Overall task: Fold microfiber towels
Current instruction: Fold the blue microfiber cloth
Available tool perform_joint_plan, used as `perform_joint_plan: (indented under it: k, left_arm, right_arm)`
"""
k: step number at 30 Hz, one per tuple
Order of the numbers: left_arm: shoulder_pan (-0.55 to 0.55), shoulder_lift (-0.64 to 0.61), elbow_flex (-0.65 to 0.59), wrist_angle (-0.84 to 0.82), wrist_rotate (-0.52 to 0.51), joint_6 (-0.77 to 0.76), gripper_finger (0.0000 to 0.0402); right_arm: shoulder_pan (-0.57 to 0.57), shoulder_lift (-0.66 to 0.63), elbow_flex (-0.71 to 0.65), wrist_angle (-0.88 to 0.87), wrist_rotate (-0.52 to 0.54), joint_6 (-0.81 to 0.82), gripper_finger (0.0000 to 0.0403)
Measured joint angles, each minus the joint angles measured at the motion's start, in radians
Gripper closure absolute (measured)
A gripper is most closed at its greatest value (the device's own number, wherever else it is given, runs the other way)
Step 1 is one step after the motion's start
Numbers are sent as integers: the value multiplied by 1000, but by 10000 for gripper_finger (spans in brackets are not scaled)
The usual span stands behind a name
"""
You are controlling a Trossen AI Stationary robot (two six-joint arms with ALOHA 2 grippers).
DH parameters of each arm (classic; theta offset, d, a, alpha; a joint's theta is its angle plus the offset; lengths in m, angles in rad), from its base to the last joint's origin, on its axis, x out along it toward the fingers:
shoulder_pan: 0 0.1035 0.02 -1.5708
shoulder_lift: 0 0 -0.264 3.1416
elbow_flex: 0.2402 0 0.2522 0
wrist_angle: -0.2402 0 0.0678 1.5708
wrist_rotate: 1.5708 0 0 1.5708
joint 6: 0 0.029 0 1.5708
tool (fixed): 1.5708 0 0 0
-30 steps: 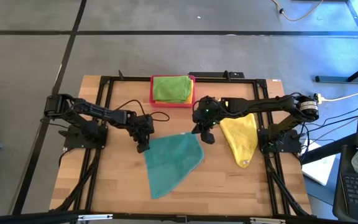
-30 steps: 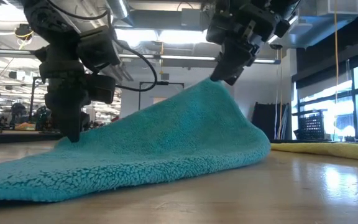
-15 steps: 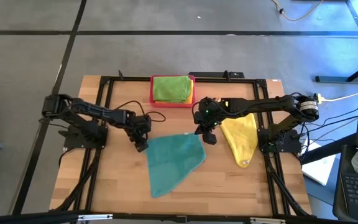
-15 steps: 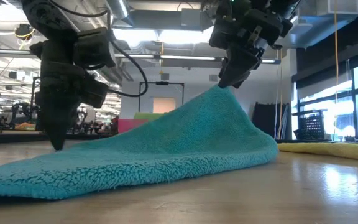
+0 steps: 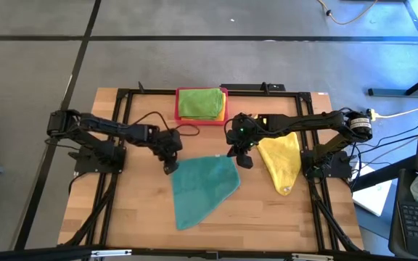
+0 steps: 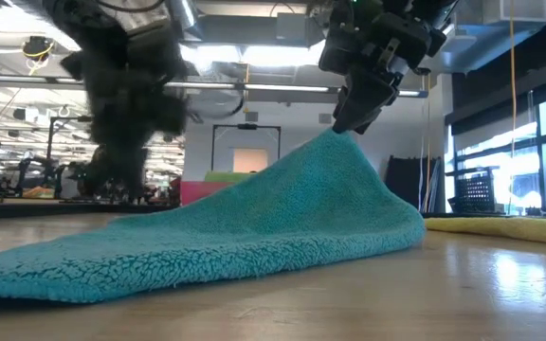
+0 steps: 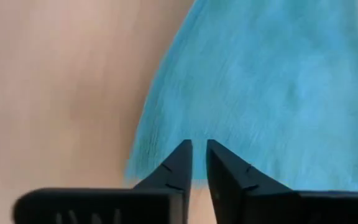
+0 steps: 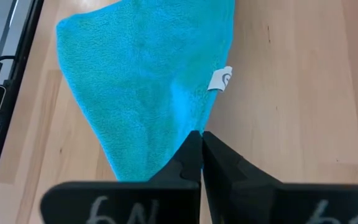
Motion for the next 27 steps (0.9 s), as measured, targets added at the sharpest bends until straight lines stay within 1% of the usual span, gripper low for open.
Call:
perform_joint_plan:
  k: [2,6,9,13,16,18,21,27]
  left_arm:
    - [8,0,41,35,-21,104,344]
    - [21,27,117,99,-22,311,307]
    - [39,73,136,113,-1,412,271]
    - [77,146,140,169,32,421,226]
    - [98,196,140,218,84,409,206]
    - [110,229,142,245,131,392,203]
    - [115,272,141,228,191,373,204]
    - [127,285,141,132,210,364,206]
  right_arm:
    - [0,0,0,0,-4,-1,397]
    - [0,0,0,9,-8,-1,397]
    - [0,0,0,14,-8,1,397]
    - [0,0,0,22,-9,2,397]
    - [0,0,0,28,-11,4,397]
    - [0,0,0,30,-19,4,397]
    - [0,0,0,29,-20,4,397]
    - [0,0,0,22,-20,1,397]
